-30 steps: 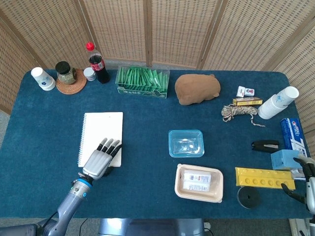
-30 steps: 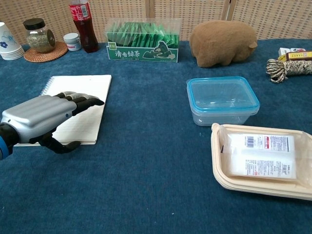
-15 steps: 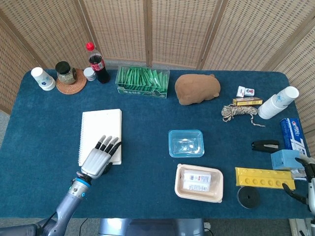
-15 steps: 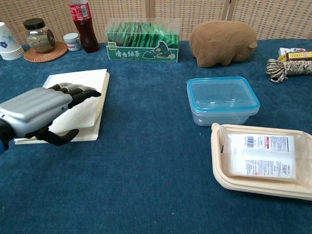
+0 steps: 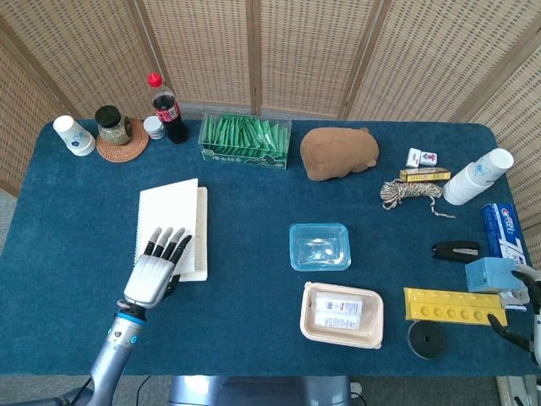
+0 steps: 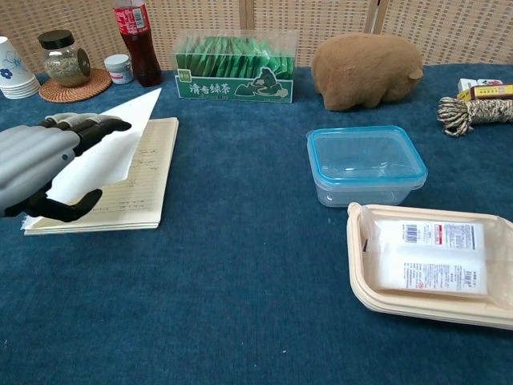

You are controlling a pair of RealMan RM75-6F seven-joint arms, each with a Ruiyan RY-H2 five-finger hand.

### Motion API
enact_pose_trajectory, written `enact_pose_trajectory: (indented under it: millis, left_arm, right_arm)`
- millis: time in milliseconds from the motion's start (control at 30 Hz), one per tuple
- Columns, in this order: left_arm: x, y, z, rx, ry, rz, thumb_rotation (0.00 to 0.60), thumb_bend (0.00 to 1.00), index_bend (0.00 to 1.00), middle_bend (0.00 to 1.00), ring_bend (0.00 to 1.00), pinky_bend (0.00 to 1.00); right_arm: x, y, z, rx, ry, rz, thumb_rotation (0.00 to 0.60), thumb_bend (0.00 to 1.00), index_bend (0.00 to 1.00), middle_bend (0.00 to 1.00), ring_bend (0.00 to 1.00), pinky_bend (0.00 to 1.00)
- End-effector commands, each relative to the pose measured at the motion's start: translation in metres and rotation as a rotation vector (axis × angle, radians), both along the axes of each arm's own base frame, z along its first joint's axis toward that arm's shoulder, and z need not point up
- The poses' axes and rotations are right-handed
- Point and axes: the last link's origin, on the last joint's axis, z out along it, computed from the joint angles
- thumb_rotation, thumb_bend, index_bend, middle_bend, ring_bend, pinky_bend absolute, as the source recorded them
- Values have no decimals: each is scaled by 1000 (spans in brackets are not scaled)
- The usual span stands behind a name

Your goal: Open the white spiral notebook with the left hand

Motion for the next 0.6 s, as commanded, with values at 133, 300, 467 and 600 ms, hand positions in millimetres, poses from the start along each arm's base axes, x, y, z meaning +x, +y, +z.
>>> enact_pose_trajectory:
  millis: [133, 300, 467, 600]
  left_arm:
    - [-8, -10, 17, 126, -88, 61, 600, 473, 301, 153, 69, 119]
    - [-11, -10, 26, 199, -146, 73, 600, 467, 461, 225, 110, 175]
    - [-16, -12, 33, 246, -180, 82, 600, 461, 501, 242, 116, 182]
    - [-22, -17, 39, 274, -204, 108, 600, 459, 499, 241, 115, 178]
  right_arm:
    - [0, -2, 0, 0, -6, 11, 600, 185, 214, 205, 158, 260]
    - [1, -4, 0, -1, -7, 21, 600, 185, 214, 206, 158, 260]
    - [1, -4, 1, -3, -11, 23, 600, 184, 213, 205, 158, 260]
    - [1, -3, 1, -6, -12, 23, 600, 185, 213, 205, 158, 259]
